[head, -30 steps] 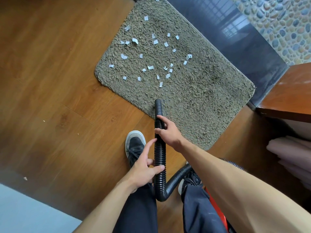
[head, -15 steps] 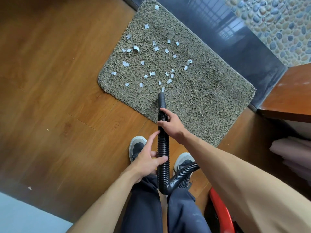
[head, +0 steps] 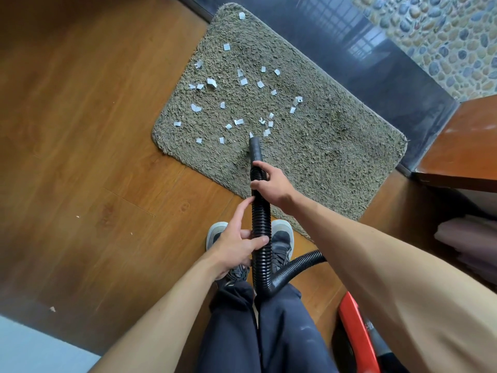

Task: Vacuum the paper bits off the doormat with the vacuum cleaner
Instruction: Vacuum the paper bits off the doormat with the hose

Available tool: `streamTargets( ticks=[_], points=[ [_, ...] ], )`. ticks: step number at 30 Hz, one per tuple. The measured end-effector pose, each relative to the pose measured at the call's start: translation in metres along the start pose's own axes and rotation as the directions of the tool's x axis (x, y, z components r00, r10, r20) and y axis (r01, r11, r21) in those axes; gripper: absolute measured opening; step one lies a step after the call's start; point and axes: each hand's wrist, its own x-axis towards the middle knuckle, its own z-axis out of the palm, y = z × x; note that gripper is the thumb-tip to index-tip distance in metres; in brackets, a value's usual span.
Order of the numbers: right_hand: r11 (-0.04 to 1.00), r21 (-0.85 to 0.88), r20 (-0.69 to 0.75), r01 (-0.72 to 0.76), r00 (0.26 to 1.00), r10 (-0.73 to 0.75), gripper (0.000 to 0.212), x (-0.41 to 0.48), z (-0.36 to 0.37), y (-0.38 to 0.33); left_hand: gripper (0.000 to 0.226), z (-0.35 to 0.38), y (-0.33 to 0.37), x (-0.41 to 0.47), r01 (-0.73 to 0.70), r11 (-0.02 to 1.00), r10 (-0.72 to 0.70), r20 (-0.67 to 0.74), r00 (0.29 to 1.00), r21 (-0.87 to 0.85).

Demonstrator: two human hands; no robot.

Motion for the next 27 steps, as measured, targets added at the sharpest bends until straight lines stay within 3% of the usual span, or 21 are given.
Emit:
streamTargets(
  ticks=[13, 19, 27],
  points=[
    [0.999, -0.036, 0.038, 0.020, 0.999, -0.018, 0.069, 0.014, -0.014, -0.001, 0.084, 0.012, 0.011, 0.013, 0.027, 0.999, -0.028, -0.022, 0.999, -0.041],
    [0.998, 0.062, 0.012, -0.029, 1.000, 0.028, 0.074, -0.001, -0.033, 0.016, 0.083, 0.028, 0.015, 0.012, 0.030, 0.999, -0.030, 0.007, 1.000, 0.030],
    [0.987, 0.147, 0.075, -0.068, 0.996, 0.057, 0.063, -0.012, -0.044, 0.023, 0.083, 0.040, 0.021, 0.002, 0.057, 0.994, -0.057, 0.001, 0.998, 0.093]
  ],
)
